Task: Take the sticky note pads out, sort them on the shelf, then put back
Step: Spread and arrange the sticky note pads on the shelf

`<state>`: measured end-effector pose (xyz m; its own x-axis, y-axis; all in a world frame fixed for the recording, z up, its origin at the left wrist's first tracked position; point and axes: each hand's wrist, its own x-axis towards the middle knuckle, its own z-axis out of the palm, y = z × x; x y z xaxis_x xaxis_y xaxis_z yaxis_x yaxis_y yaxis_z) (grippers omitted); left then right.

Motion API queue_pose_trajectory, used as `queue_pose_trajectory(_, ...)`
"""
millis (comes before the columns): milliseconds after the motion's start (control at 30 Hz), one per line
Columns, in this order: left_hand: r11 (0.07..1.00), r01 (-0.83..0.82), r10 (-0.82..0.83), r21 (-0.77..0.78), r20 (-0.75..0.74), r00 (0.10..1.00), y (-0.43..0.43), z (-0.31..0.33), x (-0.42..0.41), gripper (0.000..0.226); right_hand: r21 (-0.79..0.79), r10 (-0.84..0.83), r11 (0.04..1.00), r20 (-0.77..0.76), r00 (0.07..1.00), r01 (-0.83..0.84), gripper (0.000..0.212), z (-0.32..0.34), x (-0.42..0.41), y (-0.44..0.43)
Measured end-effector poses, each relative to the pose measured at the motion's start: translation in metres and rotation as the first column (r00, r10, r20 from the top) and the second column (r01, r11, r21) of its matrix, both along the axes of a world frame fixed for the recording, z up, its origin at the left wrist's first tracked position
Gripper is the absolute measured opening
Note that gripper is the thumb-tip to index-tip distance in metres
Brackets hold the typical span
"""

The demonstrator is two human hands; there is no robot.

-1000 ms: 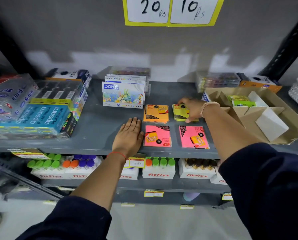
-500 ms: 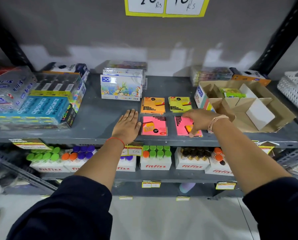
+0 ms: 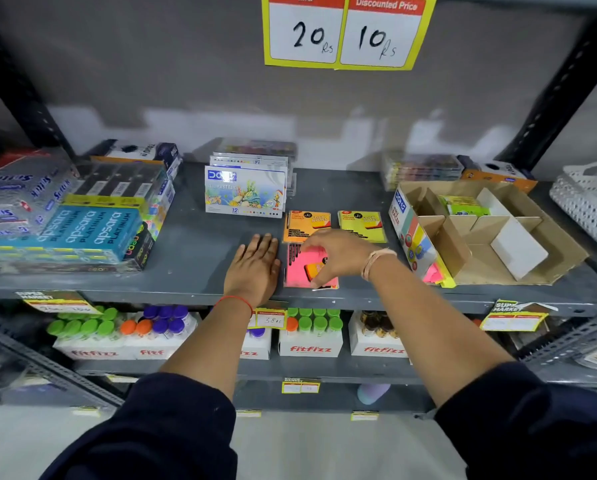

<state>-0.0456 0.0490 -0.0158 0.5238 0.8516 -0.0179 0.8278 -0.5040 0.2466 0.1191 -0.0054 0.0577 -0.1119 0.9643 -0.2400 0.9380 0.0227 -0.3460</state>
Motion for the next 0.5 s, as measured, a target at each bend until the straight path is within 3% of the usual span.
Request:
queue_pose_trajectory(133, 1.0, 0.003, -0.003, -0.007, 0.014, 1.0, 0.0005, 0.0002, -0.0003, 0.051, -0.027, -0.018, 0.999, -0.024, 1.0, 0.017, 0.073, -0.0097, -0.0033, 0.0013)
queue_pose_trajectory(500, 1.0, 0.005, -0.006, -0.026, -0.029, 1.0, 0.0015, 0.0013, 0.0004, 0.051, -0.129, 0.004, 0.992, 0.085, 0.996, 0.007, 0.081, -0.0072, -0.0069, 0.007)
